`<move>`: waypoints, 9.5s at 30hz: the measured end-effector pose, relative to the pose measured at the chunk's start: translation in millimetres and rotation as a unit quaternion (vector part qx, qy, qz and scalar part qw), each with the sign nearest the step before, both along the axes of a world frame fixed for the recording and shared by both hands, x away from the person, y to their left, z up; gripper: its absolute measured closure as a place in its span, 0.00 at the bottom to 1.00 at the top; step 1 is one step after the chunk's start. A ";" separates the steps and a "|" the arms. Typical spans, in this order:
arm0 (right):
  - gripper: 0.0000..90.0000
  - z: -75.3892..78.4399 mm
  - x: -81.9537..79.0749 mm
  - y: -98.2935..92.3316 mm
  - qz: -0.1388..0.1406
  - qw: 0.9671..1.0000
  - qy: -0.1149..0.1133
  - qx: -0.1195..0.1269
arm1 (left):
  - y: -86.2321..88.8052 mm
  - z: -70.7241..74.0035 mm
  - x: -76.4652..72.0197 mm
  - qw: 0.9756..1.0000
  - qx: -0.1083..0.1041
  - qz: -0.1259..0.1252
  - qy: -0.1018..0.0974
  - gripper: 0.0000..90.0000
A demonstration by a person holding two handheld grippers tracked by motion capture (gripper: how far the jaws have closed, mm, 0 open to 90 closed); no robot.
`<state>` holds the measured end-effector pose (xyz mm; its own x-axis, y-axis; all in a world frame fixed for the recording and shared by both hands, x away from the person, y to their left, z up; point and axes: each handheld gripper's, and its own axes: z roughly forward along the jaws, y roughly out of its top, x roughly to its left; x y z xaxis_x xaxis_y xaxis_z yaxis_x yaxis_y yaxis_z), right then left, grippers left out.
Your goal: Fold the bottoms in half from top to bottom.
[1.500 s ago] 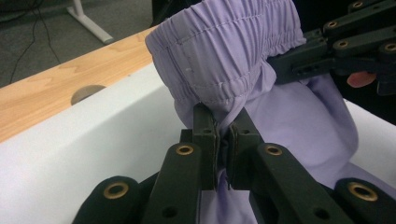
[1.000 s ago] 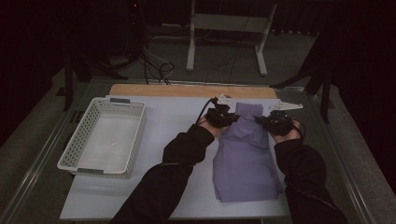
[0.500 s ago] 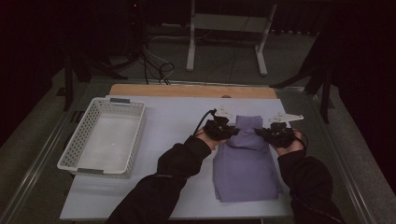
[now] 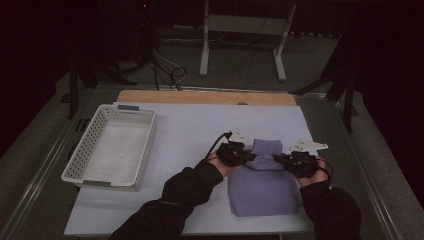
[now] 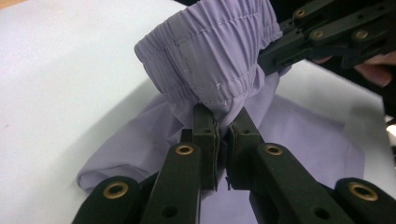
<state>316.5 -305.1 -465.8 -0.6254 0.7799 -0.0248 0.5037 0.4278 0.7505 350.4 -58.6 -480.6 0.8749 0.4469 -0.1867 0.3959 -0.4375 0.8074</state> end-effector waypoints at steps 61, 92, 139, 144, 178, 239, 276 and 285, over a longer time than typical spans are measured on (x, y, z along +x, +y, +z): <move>1.00 -11.7 1.6 -4.6 -0.042 0.997 0.040 -0.056 | 27.7 -20.7 3.5 0.997 0.020 0.061 0.044 0.95; 1.00 -32.6 4.3 -3.9 -0.012 0.993 0.104 0.047 | 13.6 -26.9 -20.3 0.999 0.024 -0.007 0.037 0.99; 1.00 -43.1 -87.1 -1.9 0.094 0.980 0.165 0.058 | 13.1 -35.3 -84.4 0.986 0.073 -0.145 0.039 0.97; 0.96 -40.6 -86.4 -3.0 0.097 0.980 0.160 0.061 | 18.0 -31.6 -82.4 0.987 0.057 -0.146 0.041 0.89; 0.13 17.7 -28.5 -21.1 0.024 0.994 -0.005 0.110 | 16.6 31.0 -20.4 0.999 -0.009 -0.009 -0.034 0.02; 0.78 -56.9 19.2 -31.1 -0.003 0.997 0.073 0.005 | -5.6 -51.6 8.4 0.995 0.084 0.042 0.027 0.78; 0.95 -14.1 4.0 -33.6 0.032 0.996 0.032 0.081 | 1.1 22.9 -39.3 0.999 -0.005 -0.001 -0.033 0.96; 0.95 19.3 -3.1 -20.8 0.063 0.992 -0.002 0.107 | 18.6 48.9 -56.4 0.998 -0.023 0.005 -0.060 0.96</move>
<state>313.4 -326.0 -446.5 -0.7180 0.6836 0.1308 0.4533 0.3168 0.8331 293.9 -39.9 -431.6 0.8880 0.4485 -0.1020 0.2994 -0.3953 0.8684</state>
